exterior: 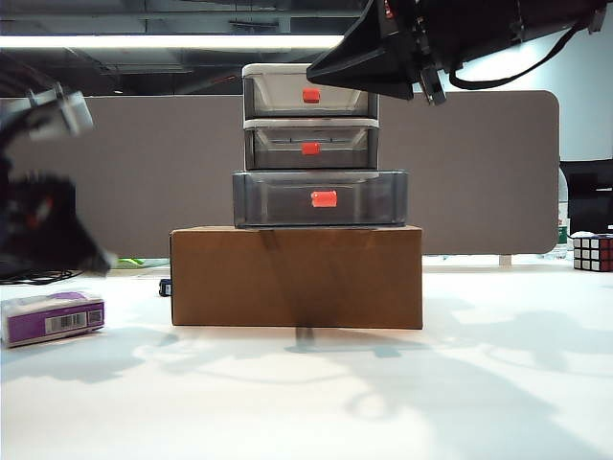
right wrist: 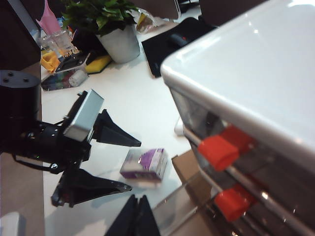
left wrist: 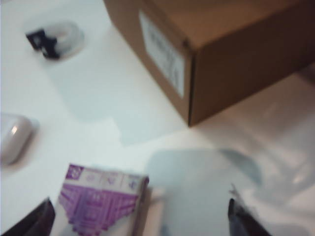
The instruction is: Open the third layer of the drawer on the table, pick up a pack of napkins on the table and put it in, and finally close the drawer.
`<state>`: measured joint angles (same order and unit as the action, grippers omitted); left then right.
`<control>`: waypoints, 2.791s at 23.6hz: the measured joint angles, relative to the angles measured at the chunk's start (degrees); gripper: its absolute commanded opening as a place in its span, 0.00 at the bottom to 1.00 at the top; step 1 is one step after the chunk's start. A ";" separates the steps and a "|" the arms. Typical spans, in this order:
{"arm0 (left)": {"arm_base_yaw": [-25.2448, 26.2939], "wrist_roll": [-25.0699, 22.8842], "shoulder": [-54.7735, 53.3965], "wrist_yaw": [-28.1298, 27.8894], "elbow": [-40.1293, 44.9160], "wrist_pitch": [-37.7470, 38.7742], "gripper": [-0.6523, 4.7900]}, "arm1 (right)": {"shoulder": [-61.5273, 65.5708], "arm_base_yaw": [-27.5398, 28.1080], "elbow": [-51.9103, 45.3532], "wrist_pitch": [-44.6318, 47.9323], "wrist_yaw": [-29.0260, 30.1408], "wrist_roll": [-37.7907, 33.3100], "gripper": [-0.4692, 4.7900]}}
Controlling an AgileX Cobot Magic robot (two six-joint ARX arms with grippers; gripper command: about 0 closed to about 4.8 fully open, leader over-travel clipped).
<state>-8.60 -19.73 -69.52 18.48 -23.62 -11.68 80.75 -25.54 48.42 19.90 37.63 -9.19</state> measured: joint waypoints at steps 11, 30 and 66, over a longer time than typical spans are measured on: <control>0.15 -11.69 -7.08 -4.37 -0.02 -6.45 1.00 | 0.00 0.00 0.00 -5.44 1.25 1.97 0.08; 7.23 -11.32 -15.19 5.75 -3.37 -5.18 0.98 | 0.00 0.02 0.00 -5.44 1.25 2.16 0.08; -21.07 -2.73 -0.81 13.94 -20.33 1.55 0.45 | -11.41 0.44 0.00 -5.60 -0.37 2.40 0.08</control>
<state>-29.67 -22.46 -70.32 32.42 -43.94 -10.13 69.34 -25.10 48.42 14.31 37.26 -6.79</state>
